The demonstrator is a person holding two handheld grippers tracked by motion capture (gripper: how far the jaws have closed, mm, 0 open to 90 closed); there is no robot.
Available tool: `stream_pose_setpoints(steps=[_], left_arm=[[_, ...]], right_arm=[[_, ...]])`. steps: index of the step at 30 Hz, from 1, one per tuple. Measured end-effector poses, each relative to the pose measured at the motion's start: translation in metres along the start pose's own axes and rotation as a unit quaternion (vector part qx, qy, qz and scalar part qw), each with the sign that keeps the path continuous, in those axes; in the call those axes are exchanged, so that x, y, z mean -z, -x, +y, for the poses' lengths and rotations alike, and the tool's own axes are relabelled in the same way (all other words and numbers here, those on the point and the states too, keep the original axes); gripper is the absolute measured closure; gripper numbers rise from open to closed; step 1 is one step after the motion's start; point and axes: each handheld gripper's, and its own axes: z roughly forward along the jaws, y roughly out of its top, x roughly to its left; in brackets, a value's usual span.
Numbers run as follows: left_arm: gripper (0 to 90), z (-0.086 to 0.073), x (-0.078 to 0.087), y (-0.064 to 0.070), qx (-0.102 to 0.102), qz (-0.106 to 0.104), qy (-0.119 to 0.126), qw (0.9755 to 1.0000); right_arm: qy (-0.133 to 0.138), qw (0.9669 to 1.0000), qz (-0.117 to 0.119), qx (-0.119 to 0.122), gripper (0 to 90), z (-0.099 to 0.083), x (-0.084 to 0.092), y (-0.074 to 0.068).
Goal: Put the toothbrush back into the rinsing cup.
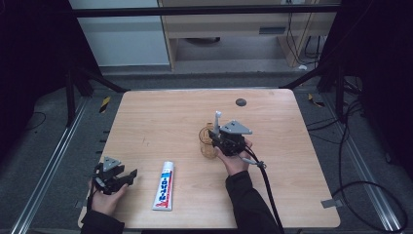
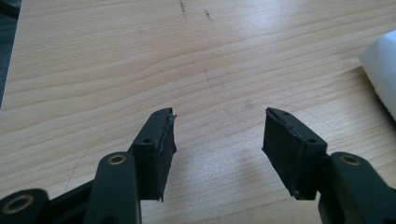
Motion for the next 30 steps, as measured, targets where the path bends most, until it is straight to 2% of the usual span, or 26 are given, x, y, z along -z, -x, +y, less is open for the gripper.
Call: stream_pose_setpoints(steps=[1, 2, 3, 4, 7, 8, 12, 15, 17, 19, 22, 24, 30], left_arm=[[42.3, 0.0, 0.0, 0.0, 0.0, 0.0, 0.0, 1.0], [42.3, 0.0, 0.0, 0.0, 0.0, 0.0, 0.0, 1.0], [42.2, 0.0, 0.0, 0.0, 0.0, 0.0, 0.0, 1.0], [42.2, 0.0, 0.0, 0.0, 0.0, 0.0, 0.0, 1.0], [42.1, 0.0, 0.0, 0.0, 0.001, 0.0, 0.002, 1.0], [42.0, 0.0, 0.001, 0.0, 0.001, -0.001, 0.004, 1.0], [42.0, 0.0, 0.001, 0.001, 0.005, -0.003, 0.007, 1.0], [42.3, 0.001, 0.002, 0.001, 0.006, -0.005, 0.009, 0.9999], [42.6, 0.001, 0.003, 0.001, 0.005, -0.006, 0.009, 0.9999], [42.9, 0.001, 0.003, 0.002, 0.006, -0.007, 0.011, 0.9999], [44.6, 0.001, 0.003, 0.002, 0.003, -0.008, 0.01, 0.9999], [45.2, 0.001, 0.003, 0.003, 0.001, -0.009, 0.011, 0.9999], [49.1, 0.002, 0.004, 0.004, -0.001, -0.011, 0.012, 0.9999]], right_arm=[[-0.001, 1.0, -0.001, 0.001, 55.1, 0.0, 0.0, 0.0], [-0.001, 1.0, -0.001, 0.001, 55.1, 0.0, 0.0, 0.0], [0.0, 1.0, -0.002, 0.001, 47.3, 0.0, 0.0, 0.0], [-0.001, 1.0, -0.002, -0.001, 43.6, 0.0, 0.001, 0.0], [0.0, 1.0, -0.003, 0.0, 37.5, 0.001, 0.002, 0.001], [0.003, 1.0, -0.002, -0.002, 31.1, 0.003, 0.005, 0.001], [0.002, 0.9999, 0.01, -0.008, 24.4, 0.005, 0.012, 0.003], [0.0, 0.9998, 0.018, -0.007, 22.6, 0.008, 0.022, 0.005], [-0.003, 0.9994, 0.033, -0.015, 21.2, 0.011, 0.033, 0.01], [-0.002, 0.9993, 0.034, -0.013, 21.0, 0.011, 0.036, 0.011], [-0.009, 0.999, 0.043, -0.011, 19.1, 0.011, 0.054, 0.021], [-0.011, 0.9989, 0.044, -0.012, 18.9, 0.01, 0.057, 0.023], [-0.022, 0.999, 0.036, -0.015, 18.2, -0.008, 0.079, 0.044]])
